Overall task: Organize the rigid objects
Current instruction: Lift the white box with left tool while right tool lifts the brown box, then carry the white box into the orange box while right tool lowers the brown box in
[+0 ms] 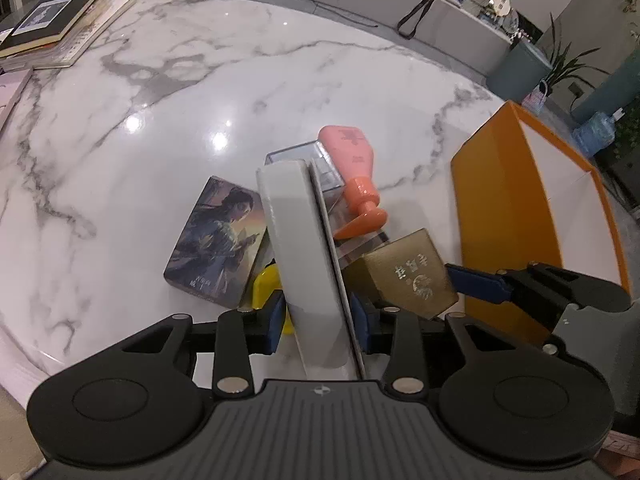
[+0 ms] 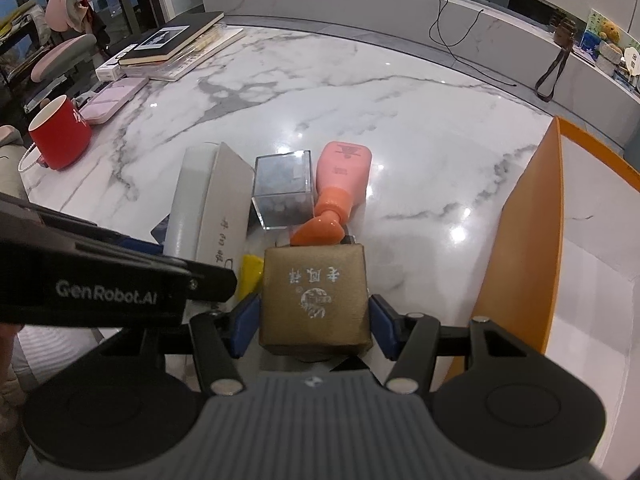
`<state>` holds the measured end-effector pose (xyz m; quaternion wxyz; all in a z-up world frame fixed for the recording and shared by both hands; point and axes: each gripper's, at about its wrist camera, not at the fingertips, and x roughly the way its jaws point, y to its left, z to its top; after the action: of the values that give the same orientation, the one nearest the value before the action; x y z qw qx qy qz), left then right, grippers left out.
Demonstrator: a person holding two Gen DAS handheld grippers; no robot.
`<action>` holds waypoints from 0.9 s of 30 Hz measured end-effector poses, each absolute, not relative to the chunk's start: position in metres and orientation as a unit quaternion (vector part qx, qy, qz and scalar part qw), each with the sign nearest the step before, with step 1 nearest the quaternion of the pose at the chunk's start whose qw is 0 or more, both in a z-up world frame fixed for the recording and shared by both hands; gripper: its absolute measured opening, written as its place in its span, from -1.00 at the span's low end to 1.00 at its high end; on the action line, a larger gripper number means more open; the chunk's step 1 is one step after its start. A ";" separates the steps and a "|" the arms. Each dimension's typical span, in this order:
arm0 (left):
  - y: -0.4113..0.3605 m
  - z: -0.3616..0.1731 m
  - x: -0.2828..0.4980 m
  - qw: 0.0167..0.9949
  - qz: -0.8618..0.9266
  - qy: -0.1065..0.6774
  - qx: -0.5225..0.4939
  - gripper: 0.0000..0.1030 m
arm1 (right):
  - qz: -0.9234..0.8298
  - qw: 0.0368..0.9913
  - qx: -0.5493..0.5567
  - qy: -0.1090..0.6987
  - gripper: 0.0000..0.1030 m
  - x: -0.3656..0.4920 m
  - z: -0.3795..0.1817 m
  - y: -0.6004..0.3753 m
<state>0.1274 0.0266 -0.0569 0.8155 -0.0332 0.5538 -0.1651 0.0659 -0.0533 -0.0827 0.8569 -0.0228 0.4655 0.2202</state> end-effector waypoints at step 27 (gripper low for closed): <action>0.018 0.029 0.093 0.866 -0.238 0.435 -0.065 -0.37 | 0.146 0.935 -0.004 0.323 0.14 0.018 0.005 -0.105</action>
<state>0.0928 0.0184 0.0294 0.8661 -0.0650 0.4348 -0.2377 0.0175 -0.1048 0.0046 0.9350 -0.0041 0.3234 0.1455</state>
